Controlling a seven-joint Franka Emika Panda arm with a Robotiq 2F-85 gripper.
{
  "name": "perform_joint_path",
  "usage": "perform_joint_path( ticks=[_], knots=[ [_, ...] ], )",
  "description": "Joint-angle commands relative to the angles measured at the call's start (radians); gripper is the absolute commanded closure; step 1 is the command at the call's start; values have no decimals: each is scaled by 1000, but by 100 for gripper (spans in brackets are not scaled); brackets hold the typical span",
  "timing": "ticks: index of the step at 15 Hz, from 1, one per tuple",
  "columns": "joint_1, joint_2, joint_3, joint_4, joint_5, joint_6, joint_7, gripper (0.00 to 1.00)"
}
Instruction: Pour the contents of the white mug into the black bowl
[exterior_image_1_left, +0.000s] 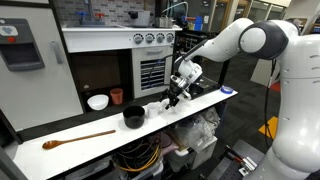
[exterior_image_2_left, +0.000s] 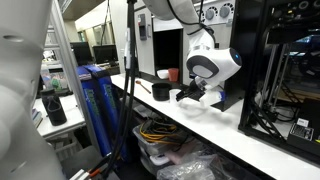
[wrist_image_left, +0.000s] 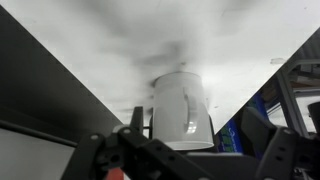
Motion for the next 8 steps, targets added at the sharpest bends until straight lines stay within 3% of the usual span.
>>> perform_joint_path(
  ticks=[1, 6, 7, 8],
  knots=[
    [-10, 29, 13, 32, 38, -18, -44, 0],
    [-6, 28, 20, 30, 57, -16, -46, 1],
    [-5, 27, 20, 28, 59, -13, -47, 26],
    [-5, 27, 20, 27, 60, -13, -49, 26]
  ],
)
